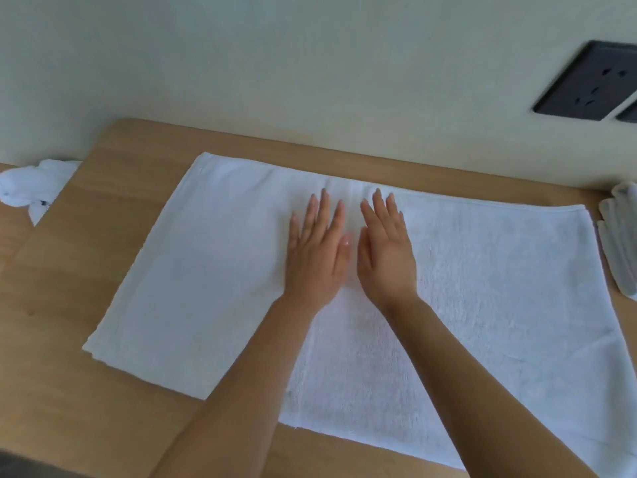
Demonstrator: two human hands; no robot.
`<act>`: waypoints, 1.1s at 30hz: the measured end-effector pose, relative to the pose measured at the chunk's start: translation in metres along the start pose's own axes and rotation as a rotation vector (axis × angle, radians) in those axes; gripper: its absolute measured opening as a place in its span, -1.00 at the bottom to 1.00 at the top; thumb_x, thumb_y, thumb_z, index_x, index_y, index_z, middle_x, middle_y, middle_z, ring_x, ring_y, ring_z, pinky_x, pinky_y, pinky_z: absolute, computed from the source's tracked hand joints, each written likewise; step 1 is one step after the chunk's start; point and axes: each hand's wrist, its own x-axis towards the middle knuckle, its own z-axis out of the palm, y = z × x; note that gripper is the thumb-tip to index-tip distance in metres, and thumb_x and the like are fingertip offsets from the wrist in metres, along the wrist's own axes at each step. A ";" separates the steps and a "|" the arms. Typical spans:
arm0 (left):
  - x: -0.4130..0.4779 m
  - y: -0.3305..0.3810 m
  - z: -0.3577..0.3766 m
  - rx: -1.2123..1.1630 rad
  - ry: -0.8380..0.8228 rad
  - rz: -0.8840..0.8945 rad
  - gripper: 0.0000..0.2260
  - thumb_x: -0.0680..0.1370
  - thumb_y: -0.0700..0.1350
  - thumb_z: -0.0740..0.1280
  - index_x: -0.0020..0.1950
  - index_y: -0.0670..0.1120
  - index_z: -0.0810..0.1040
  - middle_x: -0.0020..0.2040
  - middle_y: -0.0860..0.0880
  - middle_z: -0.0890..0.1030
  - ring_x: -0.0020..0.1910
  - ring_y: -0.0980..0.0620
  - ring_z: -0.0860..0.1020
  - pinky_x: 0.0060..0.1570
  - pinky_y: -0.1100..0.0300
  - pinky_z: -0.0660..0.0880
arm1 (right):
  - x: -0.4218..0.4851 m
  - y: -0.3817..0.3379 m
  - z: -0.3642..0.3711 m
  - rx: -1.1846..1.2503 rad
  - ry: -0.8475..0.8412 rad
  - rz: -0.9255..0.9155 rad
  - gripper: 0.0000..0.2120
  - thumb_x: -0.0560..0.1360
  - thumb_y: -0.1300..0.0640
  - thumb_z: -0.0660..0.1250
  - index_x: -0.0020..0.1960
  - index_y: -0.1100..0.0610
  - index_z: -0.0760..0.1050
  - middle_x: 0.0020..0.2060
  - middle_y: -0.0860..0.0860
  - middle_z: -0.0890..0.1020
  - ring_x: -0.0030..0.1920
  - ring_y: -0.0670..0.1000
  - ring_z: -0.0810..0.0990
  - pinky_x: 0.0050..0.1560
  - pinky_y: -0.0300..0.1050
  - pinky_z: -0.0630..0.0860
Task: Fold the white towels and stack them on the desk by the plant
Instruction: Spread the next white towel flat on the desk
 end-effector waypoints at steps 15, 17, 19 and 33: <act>0.048 -0.129 -0.017 0.234 -0.123 -0.278 -0.55 0.63 0.18 -0.18 0.54 0.22 -0.02 0.59 -0.02 -0.10 0.56 -0.01 -0.12 0.48 -0.09 -0.17 | 0.018 0.025 0.030 -0.301 -0.159 0.074 -0.45 0.58 0.00 -0.14 0.52 0.10 0.19 0.53 0.04 0.17 0.54 0.01 0.03 0.53 -0.01 -0.12; 0.051 -0.153 -0.024 0.235 -0.118 -0.312 -0.54 0.64 0.15 -0.17 0.56 0.18 -0.01 0.59 -0.04 -0.09 0.56 -0.01 -0.12 0.49 -0.08 -0.15 | 0.018 0.024 0.030 -0.297 -0.163 0.076 -0.45 0.57 0.00 -0.14 0.53 0.09 0.18 0.53 0.04 0.17 0.55 0.00 0.02 0.53 -0.01 -0.12; 0.055 -0.170 -0.026 0.247 -0.112 -0.330 -0.52 0.65 0.14 -0.18 0.57 0.10 -0.02 0.59 -0.08 -0.08 0.56 -0.05 -0.10 0.48 -0.10 -0.12 | 0.019 0.024 0.030 -0.276 -0.164 0.079 -0.44 0.57 -0.01 -0.15 0.53 0.09 0.18 0.53 0.03 0.16 0.55 -0.01 0.01 0.53 -0.03 -0.14; -0.077 0.190 0.069 -0.064 0.062 -0.341 -0.49 0.54 0.10 0.08 0.40 -0.13 0.45 0.47 -0.30 0.24 0.47 -0.25 0.15 0.34 -0.38 0.01 | -0.018 0.164 -0.114 -0.151 -0.264 -0.031 -0.46 0.55 0.01 -0.05 0.45 0.19 0.33 0.49 0.12 0.25 0.52 0.08 0.10 0.52 0.03 -0.03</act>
